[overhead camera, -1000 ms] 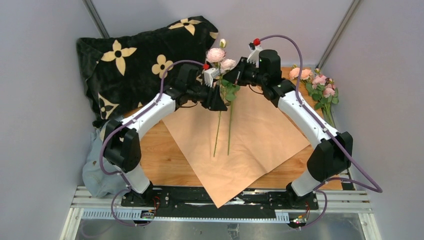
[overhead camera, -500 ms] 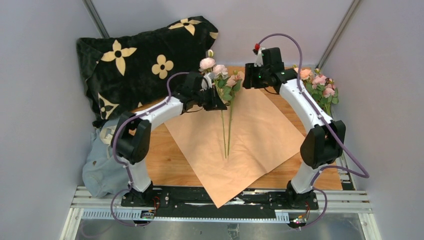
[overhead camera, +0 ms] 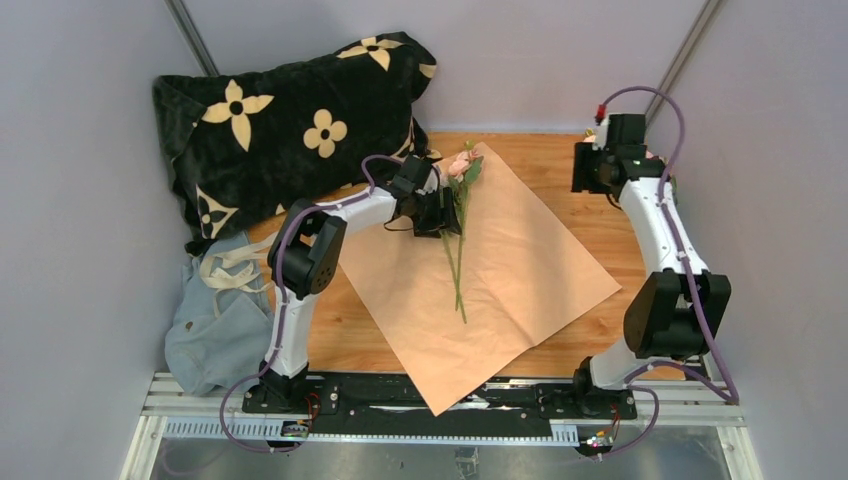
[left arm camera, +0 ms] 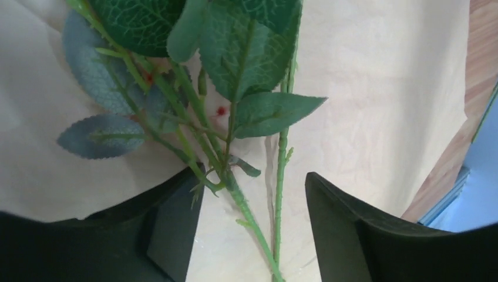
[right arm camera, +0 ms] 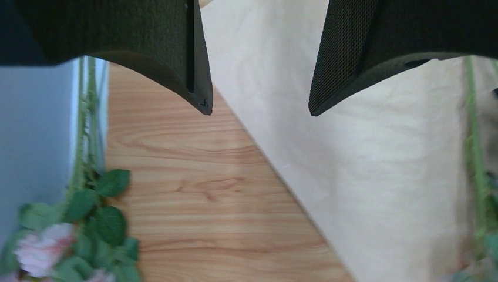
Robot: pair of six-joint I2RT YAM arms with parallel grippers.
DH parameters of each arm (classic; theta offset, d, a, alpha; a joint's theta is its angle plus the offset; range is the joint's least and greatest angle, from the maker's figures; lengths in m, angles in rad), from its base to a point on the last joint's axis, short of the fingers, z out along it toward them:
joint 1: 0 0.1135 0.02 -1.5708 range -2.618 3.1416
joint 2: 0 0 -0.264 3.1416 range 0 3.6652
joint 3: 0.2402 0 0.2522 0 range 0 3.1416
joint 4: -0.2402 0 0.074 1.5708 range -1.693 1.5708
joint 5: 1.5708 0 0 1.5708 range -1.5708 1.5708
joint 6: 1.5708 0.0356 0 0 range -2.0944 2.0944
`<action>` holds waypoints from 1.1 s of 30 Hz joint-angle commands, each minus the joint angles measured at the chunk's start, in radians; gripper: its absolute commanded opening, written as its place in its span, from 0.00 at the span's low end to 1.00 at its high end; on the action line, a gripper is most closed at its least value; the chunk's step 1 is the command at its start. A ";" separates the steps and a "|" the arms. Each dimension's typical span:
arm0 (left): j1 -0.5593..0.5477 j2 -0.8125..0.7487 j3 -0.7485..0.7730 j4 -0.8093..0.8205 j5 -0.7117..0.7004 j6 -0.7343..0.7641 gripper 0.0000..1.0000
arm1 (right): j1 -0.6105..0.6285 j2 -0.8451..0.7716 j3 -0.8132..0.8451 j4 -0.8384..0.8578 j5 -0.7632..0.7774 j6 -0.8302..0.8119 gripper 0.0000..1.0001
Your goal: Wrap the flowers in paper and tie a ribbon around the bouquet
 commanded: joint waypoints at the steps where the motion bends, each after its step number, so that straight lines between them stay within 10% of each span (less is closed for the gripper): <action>1: -0.011 -0.042 0.042 -0.082 -0.080 0.034 0.76 | -0.153 0.069 0.021 0.029 0.073 -0.022 0.65; 8: -0.013 -0.093 0.147 -0.288 -0.168 0.142 1.00 | -0.284 0.309 0.168 0.001 0.237 -0.115 0.63; 17: -0.010 -0.157 0.252 -0.519 -0.135 0.439 1.00 | -0.335 0.578 0.306 0.020 0.489 -0.279 0.61; 33: -0.010 -0.214 0.305 -0.564 -0.197 0.651 1.00 | -0.382 0.742 0.346 0.121 0.443 -0.342 0.50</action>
